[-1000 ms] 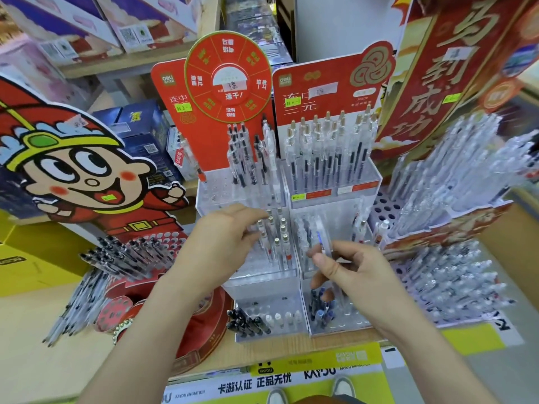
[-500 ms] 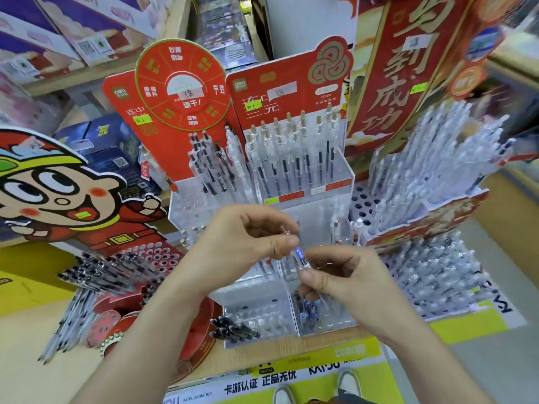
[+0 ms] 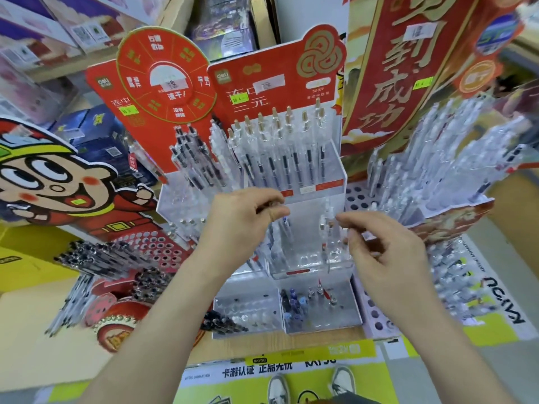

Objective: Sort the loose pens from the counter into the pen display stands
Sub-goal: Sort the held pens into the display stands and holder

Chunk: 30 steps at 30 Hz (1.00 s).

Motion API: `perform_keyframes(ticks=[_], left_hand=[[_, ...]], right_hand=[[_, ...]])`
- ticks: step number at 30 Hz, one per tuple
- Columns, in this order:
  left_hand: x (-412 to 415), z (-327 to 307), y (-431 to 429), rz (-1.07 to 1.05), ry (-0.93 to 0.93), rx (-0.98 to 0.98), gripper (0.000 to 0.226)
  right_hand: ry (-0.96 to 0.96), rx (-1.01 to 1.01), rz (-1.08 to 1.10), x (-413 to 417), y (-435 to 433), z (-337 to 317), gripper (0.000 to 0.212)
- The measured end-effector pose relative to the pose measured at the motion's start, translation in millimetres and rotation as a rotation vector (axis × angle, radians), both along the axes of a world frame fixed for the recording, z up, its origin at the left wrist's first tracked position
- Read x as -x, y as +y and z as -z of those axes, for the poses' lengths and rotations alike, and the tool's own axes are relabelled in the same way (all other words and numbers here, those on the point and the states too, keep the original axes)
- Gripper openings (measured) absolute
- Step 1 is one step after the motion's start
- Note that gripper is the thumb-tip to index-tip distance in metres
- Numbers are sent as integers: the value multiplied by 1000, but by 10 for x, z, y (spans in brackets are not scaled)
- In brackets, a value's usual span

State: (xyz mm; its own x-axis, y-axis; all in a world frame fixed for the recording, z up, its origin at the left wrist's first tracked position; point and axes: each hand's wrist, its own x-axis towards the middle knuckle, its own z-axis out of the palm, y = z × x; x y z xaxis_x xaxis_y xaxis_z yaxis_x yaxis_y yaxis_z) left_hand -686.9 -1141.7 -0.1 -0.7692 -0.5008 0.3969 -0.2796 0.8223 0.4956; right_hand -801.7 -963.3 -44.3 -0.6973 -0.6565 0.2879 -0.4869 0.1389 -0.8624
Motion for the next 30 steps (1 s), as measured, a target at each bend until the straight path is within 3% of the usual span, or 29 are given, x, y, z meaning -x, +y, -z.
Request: perform_keyframes(ticks=[5, 8, 12, 18, 25, 30], left_hand=[[59, 199, 5, 2, -93, 52, 14], [87, 255, -9, 22, -202, 70, 17], [101, 299, -15, 75, -334, 191, 38], [172, 234, 119, -107, -303, 206, 8], [182, 194, 106, -110, -344, 215, 15], [-84, 110, 137, -90, -95, 93, 14]], right_hand=[[224, -25, -25, 31, -17, 76, 26], [226, -72, -87, 53, -39, 97, 30], [229, -165, -190, 75, -80, 143, 37], [293, -193, -229, 78, -97, 205, 40], [323, -71, -100, 24, -136, 68, 37], [383, 32, -19, -141, -225, -119, 30]])
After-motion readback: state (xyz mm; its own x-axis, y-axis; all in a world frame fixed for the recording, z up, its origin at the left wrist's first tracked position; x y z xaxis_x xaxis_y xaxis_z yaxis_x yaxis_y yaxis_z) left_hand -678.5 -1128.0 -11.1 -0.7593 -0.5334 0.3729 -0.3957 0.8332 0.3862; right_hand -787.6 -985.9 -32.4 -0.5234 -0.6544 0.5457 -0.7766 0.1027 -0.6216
